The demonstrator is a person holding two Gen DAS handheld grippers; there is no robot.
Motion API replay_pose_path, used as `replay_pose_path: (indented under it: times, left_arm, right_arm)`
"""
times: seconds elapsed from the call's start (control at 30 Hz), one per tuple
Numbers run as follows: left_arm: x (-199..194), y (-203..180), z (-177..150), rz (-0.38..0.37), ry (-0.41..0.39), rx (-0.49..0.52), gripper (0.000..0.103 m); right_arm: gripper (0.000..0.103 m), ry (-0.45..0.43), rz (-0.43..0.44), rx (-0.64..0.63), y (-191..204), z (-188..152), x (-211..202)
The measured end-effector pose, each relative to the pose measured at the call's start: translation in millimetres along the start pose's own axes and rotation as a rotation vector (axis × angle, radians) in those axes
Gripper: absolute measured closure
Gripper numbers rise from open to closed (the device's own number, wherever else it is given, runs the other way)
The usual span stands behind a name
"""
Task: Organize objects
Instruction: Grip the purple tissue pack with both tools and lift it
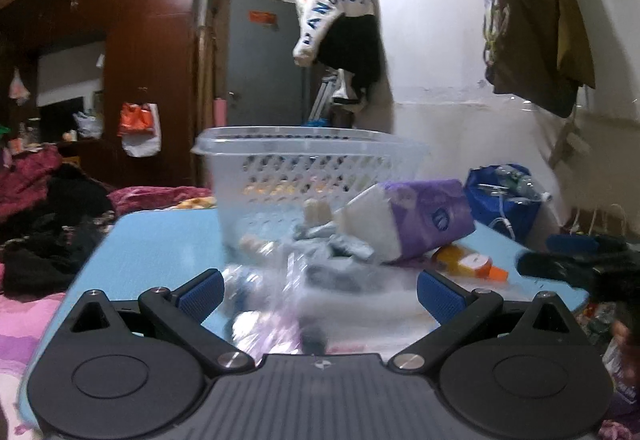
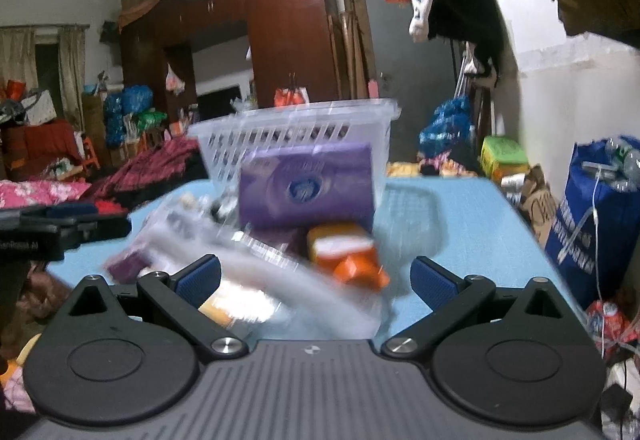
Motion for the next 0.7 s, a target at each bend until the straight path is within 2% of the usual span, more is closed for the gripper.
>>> replay_pose_path:
  times: [0.1, 0.2, 0.27, 0.33, 0.43, 0.7]
  left_arm:
    - [17.2, -8.2, 15.3, -0.065, 0.005, -0.007, 0.000]
    - [41.3, -16.3, 26.8, -0.079, 0.011, -0.001, 0.003]
    - [58.8, -19.4, 30.9, -0.099, 0.030, -0.011, 0.007]
    - [74.5, -19.7, 32.8, -0.133, 0.066, -0.043, 0.017]
    - [95.1, -23.8, 31.3, -0.181, 0.117, -0.052, 0.026]
    - [109.1, -21.4, 25.3, -0.242, 0.144, -0.093, 0.031]
  right_arm:
    - [0.000, -0.056, -0.032, -0.036, -14.9, 14.4, 17.3]
    - [0.000, -0.004, -0.039, -0.038, -32.7, 25.6, 44.8]
    - [0.000, 0.008, -0.002, -0.009, -43.3, 28.0, 56.3]
    - [0.002, 0.019, 0.033, 0.013, -50.2, 29.1, 64.1]
    - [0.004, 0.040, 0.092, 0.022, -53.0, 28.9, 70.3]
    - [0.006, 0.068, 0.207, -0.004, -55.9, 34.9, 83.6]
Point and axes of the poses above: each gripper's, at about its wrist camera, not at the fingertips, and x roughly the way its jaws point, y to its left, z to its top, the point moved 4 cm from there along x, roughly the way its jaws point, and after that the axes turned 3 degrees about -x, right-handed, at the moved point
